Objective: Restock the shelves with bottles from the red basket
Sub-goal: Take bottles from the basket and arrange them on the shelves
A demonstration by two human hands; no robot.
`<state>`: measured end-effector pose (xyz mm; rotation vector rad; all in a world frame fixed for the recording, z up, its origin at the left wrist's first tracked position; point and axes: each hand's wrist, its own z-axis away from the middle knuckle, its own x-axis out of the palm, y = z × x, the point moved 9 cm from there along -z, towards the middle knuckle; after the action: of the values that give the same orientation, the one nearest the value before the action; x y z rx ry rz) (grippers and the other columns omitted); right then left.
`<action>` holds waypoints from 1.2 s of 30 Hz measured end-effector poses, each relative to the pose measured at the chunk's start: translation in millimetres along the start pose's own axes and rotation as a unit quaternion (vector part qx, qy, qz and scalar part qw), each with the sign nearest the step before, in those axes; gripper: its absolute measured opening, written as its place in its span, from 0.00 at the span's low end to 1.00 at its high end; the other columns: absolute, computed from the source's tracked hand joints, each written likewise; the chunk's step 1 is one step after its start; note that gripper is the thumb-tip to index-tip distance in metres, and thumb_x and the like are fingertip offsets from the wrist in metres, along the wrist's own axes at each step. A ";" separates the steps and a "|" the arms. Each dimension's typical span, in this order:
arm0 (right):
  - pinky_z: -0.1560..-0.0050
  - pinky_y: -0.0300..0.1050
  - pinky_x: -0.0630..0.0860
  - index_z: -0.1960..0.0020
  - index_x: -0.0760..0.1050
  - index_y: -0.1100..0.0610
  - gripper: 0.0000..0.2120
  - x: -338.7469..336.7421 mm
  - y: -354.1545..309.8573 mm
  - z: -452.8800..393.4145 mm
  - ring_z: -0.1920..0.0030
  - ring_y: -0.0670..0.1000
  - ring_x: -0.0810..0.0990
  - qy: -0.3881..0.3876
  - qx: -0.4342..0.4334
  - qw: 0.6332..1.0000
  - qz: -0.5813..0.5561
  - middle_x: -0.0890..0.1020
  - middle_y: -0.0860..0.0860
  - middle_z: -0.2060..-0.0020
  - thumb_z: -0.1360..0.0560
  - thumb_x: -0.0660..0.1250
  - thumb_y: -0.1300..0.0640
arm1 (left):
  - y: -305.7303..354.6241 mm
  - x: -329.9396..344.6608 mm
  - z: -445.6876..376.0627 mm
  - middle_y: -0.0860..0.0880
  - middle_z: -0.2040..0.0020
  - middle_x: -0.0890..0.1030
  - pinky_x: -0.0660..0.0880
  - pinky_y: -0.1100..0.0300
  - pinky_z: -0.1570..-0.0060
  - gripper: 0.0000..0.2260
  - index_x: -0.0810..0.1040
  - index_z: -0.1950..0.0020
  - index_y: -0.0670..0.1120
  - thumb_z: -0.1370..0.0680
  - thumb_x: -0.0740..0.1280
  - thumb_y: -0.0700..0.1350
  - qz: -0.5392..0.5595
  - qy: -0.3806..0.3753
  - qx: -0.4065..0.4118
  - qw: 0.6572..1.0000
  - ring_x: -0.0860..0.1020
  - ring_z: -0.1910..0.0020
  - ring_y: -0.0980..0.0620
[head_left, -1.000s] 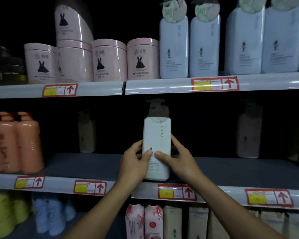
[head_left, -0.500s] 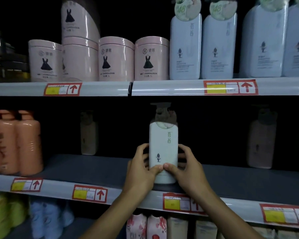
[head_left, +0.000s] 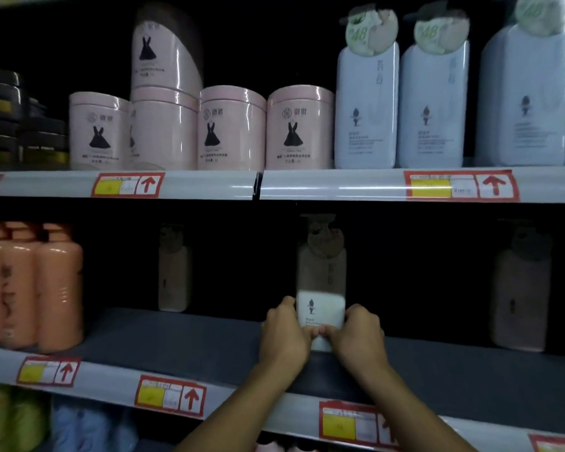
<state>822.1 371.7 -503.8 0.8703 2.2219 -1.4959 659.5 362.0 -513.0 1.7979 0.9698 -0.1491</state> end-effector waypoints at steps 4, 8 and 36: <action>0.59 0.41 0.74 0.44 0.76 0.62 0.19 4.0 3.5 -6.4 0.46 0.57 0.81 -0.006 0.012 1.000 -0.015 0.81 0.58 0.45 0.28 0.76 0.52 | -4.5 10.3 -10.0 0.48 0.46 0.84 0.81 0.48 0.49 0.18 0.75 0.48 0.51 0.32 0.78 0.50 0.000 -0.008 -0.013 1.000 0.83 0.46 0.46; 0.51 0.44 0.77 0.40 0.73 0.61 0.26 -7.3 -4.5 0.7 0.45 0.56 0.81 -0.057 -0.004 0.998 0.005 0.82 0.56 0.45 0.29 0.76 0.47 | 9.6 -9.5 3.3 0.48 0.40 0.82 0.77 0.59 0.44 0.21 0.76 0.38 0.47 0.28 0.77 0.47 0.021 -0.014 -0.014 1.000 0.80 0.41 0.46; 0.44 0.46 0.74 0.37 0.76 0.54 0.18 34.0 226.6 351.2 0.42 0.57 0.80 -0.332 -0.149 0.918 0.160 0.80 0.54 0.44 0.25 0.70 0.49 | -123.5 62.2 385.4 0.55 0.48 0.83 0.80 0.56 0.54 0.17 0.78 0.43 0.58 0.27 0.76 0.42 0.083 -0.269 -0.007 0.960 0.82 0.55 0.56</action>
<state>918.5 120.7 -825.6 0.4913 1.6422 -1.0484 744.1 92.2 -809.0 1.6874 0.4287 -0.4951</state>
